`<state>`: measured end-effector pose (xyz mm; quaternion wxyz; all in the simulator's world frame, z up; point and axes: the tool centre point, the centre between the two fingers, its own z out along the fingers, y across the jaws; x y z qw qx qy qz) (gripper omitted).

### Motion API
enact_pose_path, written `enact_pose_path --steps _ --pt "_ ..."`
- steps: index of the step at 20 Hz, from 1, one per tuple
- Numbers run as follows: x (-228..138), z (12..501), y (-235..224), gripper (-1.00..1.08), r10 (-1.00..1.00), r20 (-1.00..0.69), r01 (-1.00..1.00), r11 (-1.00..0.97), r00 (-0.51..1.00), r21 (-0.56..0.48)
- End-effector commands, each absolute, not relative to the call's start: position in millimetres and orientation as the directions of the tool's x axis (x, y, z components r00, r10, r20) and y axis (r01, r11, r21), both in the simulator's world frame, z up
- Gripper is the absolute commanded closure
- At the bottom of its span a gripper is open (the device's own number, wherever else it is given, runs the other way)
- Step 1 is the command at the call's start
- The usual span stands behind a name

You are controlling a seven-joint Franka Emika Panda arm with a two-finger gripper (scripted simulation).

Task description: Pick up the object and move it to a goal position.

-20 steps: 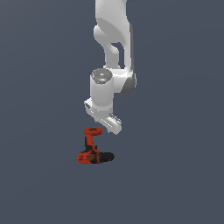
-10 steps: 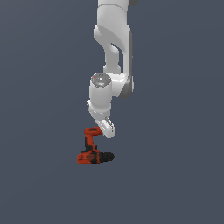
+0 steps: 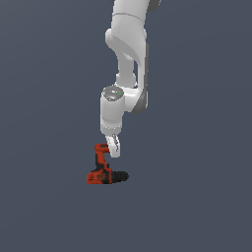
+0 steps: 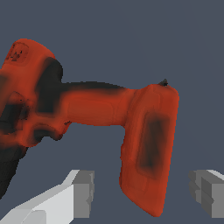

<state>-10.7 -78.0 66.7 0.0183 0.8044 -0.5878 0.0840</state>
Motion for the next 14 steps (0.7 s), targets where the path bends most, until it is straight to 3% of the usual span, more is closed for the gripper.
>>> enact_pose_path --steps 1,14 --pt "-11.5 63.6 -81.7 -0.6 -0.956 0.164 -0.963 -0.257 0.242 -0.081" --pt "-13.6 57.0 -90.1 -0.6 -0.976 0.179 -0.983 -0.144 0.123 -0.11"
